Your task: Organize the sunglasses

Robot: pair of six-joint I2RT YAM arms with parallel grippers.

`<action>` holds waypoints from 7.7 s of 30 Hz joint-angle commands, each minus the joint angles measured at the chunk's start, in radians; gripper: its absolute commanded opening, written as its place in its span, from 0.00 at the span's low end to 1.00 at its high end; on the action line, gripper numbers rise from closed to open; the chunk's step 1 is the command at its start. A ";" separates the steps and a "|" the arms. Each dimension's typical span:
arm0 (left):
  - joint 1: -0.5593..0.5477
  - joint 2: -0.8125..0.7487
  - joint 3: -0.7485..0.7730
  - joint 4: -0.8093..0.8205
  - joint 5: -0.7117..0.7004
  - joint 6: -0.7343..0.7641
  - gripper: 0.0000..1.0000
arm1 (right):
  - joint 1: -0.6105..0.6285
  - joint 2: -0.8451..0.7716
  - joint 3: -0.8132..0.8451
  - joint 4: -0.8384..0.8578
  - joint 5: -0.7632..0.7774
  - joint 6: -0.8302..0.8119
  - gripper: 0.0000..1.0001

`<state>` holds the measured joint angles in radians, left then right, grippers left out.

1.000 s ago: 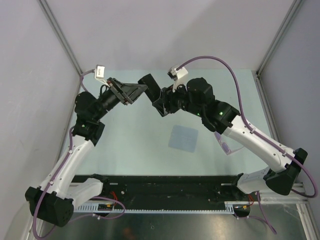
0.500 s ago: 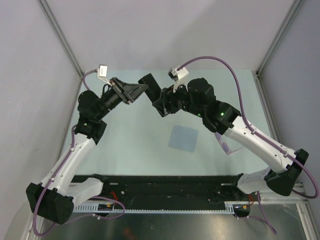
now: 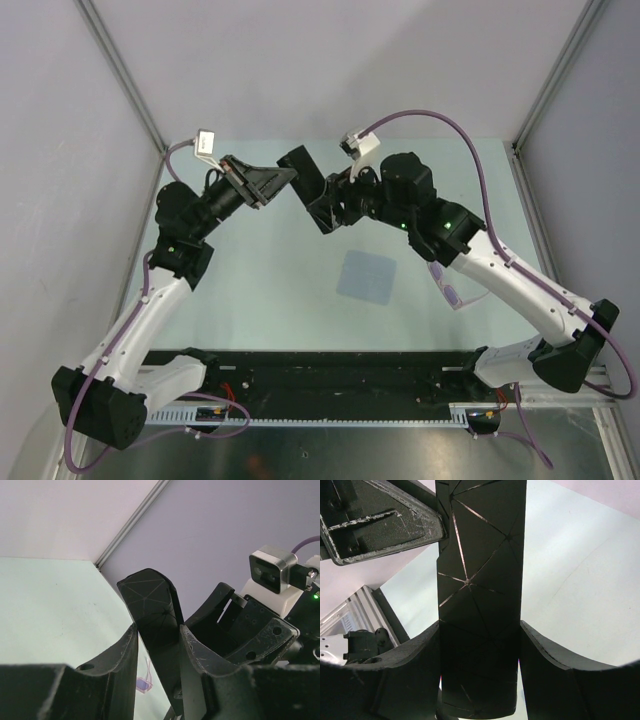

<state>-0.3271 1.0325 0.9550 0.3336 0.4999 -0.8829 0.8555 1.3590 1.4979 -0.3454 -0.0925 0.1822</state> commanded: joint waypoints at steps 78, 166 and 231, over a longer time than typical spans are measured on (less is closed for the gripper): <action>0.019 0.075 0.064 -0.056 0.121 0.153 0.00 | -0.176 -0.035 -0.074 0.060 -0.371 0.152 0.33; 0.151 0.038 -0.191 -0.601 -0.399 0.366 0.97 | -0.242 0.887 -0.151 0.786 -0.842 0.702 0.06; -0.157 0.210 -0.366 -0.417 -0.167 0.291 0.61 | -0.266 0.166 -0.340 -0.104 0.139 0.303 0.67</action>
<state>-0.4328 1.1870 0.6231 -0.1822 0.3222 -0.5308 0.5953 1.5539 1.1648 -0.4450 0.0082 0.4702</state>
